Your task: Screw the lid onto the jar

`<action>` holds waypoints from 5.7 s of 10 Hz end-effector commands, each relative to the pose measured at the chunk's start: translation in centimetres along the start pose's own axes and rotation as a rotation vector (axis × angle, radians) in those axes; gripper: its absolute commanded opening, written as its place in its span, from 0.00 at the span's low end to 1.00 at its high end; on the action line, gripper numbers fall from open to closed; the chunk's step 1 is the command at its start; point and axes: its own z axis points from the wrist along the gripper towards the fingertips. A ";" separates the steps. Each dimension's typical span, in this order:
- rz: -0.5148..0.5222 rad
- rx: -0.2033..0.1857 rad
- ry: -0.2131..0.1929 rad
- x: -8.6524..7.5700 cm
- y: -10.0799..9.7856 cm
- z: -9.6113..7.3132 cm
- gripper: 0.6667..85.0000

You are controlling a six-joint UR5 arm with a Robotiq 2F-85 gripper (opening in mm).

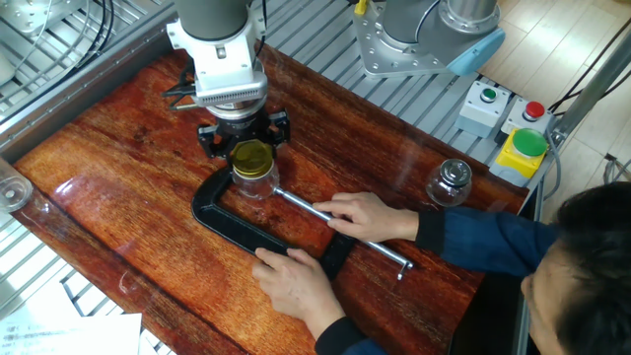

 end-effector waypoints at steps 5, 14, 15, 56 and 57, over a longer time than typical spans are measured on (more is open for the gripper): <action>-0.030 -0.027 -0.009 0.2 0.2 -0.2 0.70; -0.006 -0.062 -0.024 -0.6 0.9 -0.2 0.91; 0.007 -0.066 -0.021 -0.7 1.1 -0.1 0.91; -0.023 -0.112 -0.004 -1.3 0.0 0.2 0.90; -0.024 -0.115 -0.007 -1.4 0.0 0.1 0.90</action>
